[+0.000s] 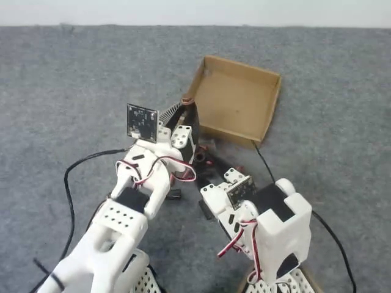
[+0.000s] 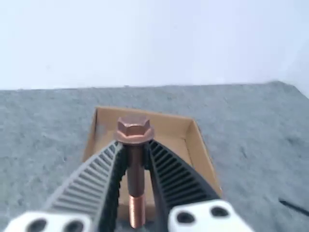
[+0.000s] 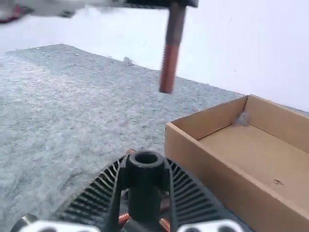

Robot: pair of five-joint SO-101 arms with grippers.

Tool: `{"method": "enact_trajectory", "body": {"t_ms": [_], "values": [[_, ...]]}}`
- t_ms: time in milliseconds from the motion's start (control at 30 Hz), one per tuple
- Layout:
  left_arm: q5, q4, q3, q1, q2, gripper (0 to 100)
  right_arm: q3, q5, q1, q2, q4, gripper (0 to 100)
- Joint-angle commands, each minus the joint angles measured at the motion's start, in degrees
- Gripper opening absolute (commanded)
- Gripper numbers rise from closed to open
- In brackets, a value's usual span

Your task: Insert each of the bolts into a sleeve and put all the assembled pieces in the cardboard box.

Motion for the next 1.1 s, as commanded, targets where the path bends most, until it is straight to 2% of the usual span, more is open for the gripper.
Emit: {"method": "enact_trajectory", "body": {"t_ms": [0, 133, 900, 1067], "values": [[-0.18, 2.37, 1.89, 2.9, -6.77, 1, -0.26, 1.05, 1.27, -0.66, -0.04, 0.6], [-0.18, 2.37, 4.79, 6.07, -9.41, 1, -0.26, 1.05, 1.27, -0.66, -0.31, 0.6], [-0.18, 2.37, 8.31, 6.42, -9.93, 1, -0.88, 0.97, 3.47, -1.1, -1.89, 0.6], [-0.18, 2.37, 9.45, 8.44, -9.93, 1, -0.62, 0.97, 3.38, -1.1, -2.95, 0.6]]}}
